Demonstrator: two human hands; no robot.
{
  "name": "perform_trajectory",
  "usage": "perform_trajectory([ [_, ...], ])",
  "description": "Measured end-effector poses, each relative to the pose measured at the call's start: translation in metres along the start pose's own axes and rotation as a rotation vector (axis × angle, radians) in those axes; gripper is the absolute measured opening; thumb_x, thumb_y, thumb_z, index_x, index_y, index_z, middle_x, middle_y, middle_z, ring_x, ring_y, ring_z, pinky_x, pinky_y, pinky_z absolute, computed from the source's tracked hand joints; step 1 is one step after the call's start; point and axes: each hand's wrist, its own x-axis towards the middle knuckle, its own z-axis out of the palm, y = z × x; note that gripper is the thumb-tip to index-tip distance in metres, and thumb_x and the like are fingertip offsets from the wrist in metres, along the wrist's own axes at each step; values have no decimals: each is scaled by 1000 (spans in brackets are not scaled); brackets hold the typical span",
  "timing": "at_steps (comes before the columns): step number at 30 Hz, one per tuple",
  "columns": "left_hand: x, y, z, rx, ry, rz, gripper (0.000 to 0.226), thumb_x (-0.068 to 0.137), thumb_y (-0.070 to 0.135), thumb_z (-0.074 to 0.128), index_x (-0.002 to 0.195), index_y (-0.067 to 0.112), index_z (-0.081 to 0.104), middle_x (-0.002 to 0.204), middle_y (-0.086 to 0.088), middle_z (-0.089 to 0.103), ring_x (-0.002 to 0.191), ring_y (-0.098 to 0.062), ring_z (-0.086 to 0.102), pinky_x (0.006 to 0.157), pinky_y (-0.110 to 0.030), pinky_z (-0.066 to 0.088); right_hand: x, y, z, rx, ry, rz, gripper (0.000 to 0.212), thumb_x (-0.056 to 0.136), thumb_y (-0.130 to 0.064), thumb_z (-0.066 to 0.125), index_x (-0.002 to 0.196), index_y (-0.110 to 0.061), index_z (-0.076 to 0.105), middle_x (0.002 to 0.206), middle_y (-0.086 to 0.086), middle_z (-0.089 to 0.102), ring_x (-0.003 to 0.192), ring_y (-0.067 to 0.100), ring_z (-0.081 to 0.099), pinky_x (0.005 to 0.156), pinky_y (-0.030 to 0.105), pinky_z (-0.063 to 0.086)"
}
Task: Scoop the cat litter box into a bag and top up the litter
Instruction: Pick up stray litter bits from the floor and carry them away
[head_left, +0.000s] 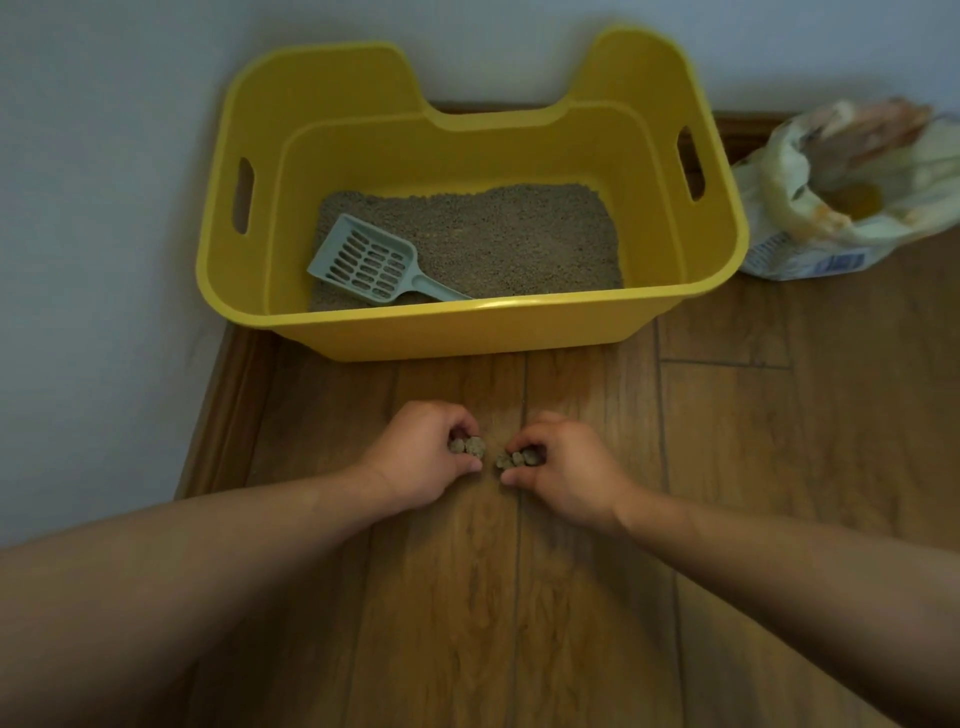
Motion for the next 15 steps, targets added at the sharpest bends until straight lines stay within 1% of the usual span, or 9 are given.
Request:
perform_trajectory([
  [2, -1, 3, -1, -7, -1, 12, 31, 79, 31, 80, 108, 27, 68, 99, 12, 61, 86, -3, 55, 73, -17, 44, -5, 1, -6, 8, 3, 4, 35, 81, -34, 78, 113, -20, 72, 105, -8, 56, 100, 12, 56, 92, 29, 48],
  [9, -11, 25, -3, -44, -1, 91, 30, 78, 32, 80, 105, 31, 68, 99, 16, 61, 87, -1, 57, 74, -17, 49, -28, 7, -37, 24, 67, 13, 33, 82, -34, 78, 112, -25, 70, 104, -13, 54, 98, 7, 54, 90, 24, 47],
  [11, -13, 33, -7, -38, 3, 120, 29, 78, 33, 80, 103, 33, 67, 99, 18, 60, 87, 0, 57, 75, -17, 49, -33, 9, -45, 36, 108, 13, 32, 80, -34, 79, 110, -24, 71, 102, -13, 54, 96, 7, 54, 88, 23, 46],
  [15, -9, 59, -17, -49, 71, 161, 29, 77, 32, 81, 103, 31, 69, 95, 18, 62, 85, 1, 58, 77, -21, 54, -43, 14, -58, 47, 203, -7, 34, 77, -31, 83, 107, -20, 73, 94, -14, 53, 89, 6, 54, 82, 19, 42],
])
